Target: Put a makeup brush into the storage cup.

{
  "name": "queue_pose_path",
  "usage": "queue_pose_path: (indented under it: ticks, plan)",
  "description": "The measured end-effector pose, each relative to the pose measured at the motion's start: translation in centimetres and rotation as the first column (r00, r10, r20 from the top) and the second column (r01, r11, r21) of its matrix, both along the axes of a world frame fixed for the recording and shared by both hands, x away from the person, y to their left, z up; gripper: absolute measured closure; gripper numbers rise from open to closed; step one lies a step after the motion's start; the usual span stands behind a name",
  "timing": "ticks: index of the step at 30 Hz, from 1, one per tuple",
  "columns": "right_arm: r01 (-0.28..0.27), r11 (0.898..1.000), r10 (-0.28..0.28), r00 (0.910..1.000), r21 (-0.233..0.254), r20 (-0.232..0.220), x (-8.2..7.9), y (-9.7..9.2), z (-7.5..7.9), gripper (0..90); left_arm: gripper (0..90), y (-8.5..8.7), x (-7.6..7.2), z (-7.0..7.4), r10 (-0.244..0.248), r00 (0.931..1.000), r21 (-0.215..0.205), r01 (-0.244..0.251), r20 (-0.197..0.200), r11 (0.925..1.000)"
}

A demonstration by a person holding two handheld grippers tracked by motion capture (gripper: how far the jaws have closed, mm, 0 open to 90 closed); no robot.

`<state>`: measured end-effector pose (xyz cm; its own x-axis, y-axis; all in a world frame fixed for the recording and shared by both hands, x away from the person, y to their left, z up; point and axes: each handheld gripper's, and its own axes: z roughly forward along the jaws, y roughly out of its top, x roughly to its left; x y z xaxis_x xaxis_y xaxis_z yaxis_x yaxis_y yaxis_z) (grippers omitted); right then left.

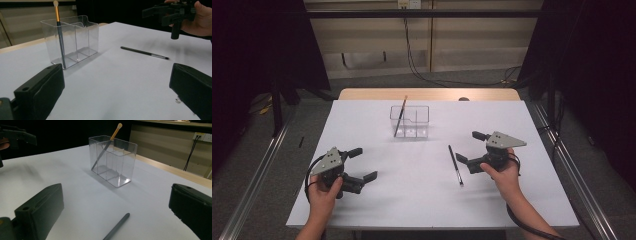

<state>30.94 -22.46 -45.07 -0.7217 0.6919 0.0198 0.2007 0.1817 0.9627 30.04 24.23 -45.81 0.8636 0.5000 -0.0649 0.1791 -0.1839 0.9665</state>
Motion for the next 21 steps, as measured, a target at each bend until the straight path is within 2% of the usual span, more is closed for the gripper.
queue_pose_path:
  ticks: [4,14,19,21]
  plan:
    - [-0.007,1.000,0.007,0.9999,-0.005,-0.014,0.5,0.6,0.2,0.0,0.0,0.0,-0.1,0.1,0.003,1.0000,0.006,-0.003,0.002,1.0000]
    - [-0.029,0.996,0.022,0.9963,-0.083,-0.084,1.4,2.3,0.4,0.0,0.0,0.0,0.0,0.0,0.002,1.0000,0.013,-0.002,0.001,0.9999]
    - [-0.039,0.991,0.022,0.9910,-0.127,-0.132,1.8,2.8,0.6,0.0,0.0,0.0,-0.1,0.1,0.000,1.0000,0.013,0.000,0.003,0.9999]
    - [-0.050,0.988,0.026,0.9862,-0.146,-0.163,2.0,3.0,0.7,0.0,0.0,-0.1,-0.1,0.1,-0.002,1.0000,0.013,0.002,0.000,0.9999]
